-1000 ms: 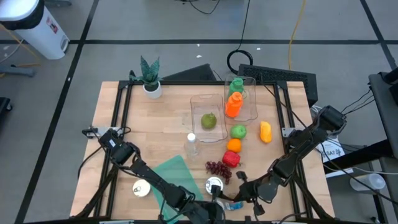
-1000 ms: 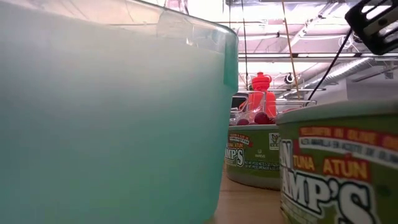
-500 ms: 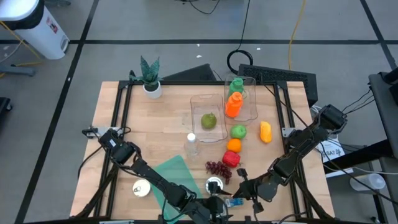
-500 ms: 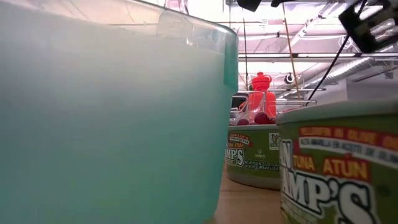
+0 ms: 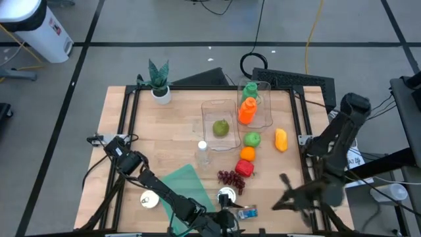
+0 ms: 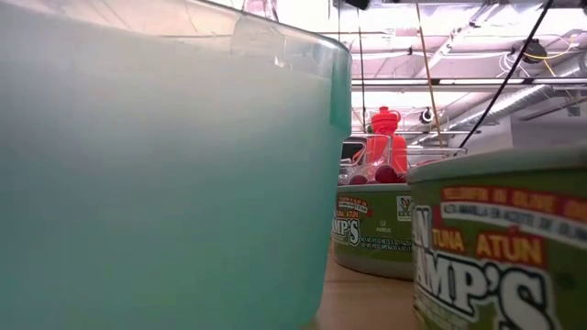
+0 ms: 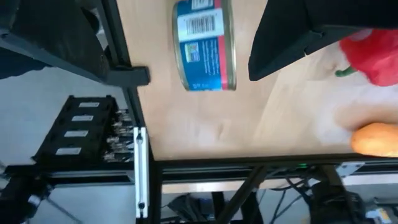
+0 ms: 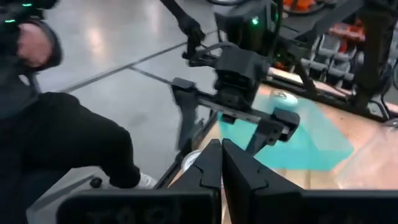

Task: Pick & Place Food Item
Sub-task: Put the right blue tuna can into the green bin, then put the blue tuna can into the green bin

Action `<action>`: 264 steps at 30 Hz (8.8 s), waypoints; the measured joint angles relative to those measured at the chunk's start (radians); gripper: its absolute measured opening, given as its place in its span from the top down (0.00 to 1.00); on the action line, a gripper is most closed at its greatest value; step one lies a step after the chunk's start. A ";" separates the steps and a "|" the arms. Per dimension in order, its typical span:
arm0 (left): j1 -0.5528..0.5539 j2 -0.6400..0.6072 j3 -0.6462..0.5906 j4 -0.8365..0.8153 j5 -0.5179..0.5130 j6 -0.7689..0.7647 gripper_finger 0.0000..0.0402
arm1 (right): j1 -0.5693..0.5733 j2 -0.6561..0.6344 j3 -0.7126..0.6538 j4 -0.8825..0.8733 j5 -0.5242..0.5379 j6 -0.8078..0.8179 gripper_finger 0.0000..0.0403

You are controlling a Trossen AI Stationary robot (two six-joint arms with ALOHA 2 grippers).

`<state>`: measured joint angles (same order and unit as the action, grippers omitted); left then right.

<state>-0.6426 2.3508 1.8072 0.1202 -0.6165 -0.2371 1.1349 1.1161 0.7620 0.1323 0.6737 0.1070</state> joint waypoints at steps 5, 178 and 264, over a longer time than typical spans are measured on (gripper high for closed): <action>0.007 0.003 0.055 -0.136 -0.006 -0.048 0.01 | 0.094 -0.013 -0.090 0.107 0.169 0.003 1.00; -0.083 -0.210 0.102 -1.687 0.254 -0.994 0.54 | -0.035 0.418 -0.193 0.199 -0.149 0.557 1.00; -0.002 -0.101 0.014 -1.690 0.499 -1.083 0.53 | -0.035 0.418 -0.193 0.200 -0.146 0.539 1.00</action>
<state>-0.6444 2.2501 1.8217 -1.5700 -0.1179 -1.3201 1.0994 1.5342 0.5690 0.3321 0.5272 0.6456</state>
